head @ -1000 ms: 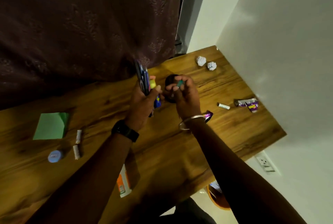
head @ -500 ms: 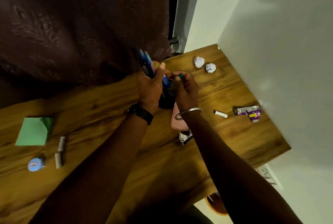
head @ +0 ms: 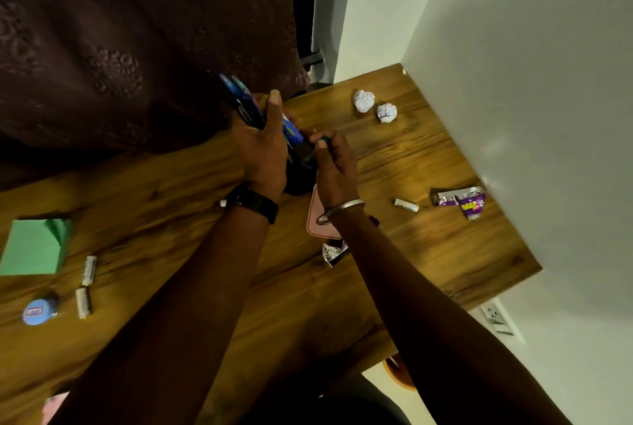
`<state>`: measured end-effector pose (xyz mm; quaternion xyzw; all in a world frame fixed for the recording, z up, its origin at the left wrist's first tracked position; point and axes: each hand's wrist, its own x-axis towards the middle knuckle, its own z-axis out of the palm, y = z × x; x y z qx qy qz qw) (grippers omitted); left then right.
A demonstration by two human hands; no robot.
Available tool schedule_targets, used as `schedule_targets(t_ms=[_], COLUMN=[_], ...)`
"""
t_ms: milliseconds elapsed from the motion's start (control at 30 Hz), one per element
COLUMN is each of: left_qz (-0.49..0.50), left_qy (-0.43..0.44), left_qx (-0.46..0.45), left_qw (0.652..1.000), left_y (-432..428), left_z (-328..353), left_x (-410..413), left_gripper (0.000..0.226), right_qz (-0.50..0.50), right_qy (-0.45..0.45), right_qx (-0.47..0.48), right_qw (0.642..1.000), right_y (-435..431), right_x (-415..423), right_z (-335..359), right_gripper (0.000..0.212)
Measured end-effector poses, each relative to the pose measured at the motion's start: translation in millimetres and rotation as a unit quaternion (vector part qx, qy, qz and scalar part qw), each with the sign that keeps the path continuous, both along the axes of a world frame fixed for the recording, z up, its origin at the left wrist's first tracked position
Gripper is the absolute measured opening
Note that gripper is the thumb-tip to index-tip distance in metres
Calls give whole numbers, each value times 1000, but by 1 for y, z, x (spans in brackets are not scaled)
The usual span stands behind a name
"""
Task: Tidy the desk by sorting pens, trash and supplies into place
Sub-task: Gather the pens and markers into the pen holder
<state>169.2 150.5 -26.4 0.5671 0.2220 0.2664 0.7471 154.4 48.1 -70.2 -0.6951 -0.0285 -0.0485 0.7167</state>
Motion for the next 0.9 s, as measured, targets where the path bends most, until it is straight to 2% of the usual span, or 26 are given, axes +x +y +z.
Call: schedule_targets(t_ms=[67, 167, 333, 433, 500, 567, 767, 900], left_qz=[-10, -25, -46, -38, -45, -60, -58, -79], left_qy=[5, 4, 7, 55, 87, 91, 83, 92], left_qx=[3, 54, 141, 171, 162, 153, 91, 53], left_qw=[1000, 998, 989, 983, 982, 982, 991, 991], left_y=[0, -1, 0, -1, -1, 2, 11, 14], left_z=[-3, -9, -18, -31, -38, -42, -42, -43], left_x=[-1, -7, -12, -15, -17, -17, -19, -18], left_gripper=[28, 19, 22, 43, 50, 47, 28, 31], right_qz=[8, 28, 45, 48, 54, 62, 81, 108], right_qy=[0, 3, 5, 0, -2, -1, 44, 59], right_qx=[-5, 4, -3, -31, -48, -47, 76, 101], right_qw=[1000, 1000, 999, 998, 997, 997, 993, 987], right_y=[-1, -1, -1, -3, -4, -4, -5, 0], right_x=[1, 2, 5, 4, 4, 4, 8, 15], right_z=[-1, -6, -13, -16, -19, -20, 1, -1], right_gripper=[19, 18, 17, 18, 18, 19, 20, 19])
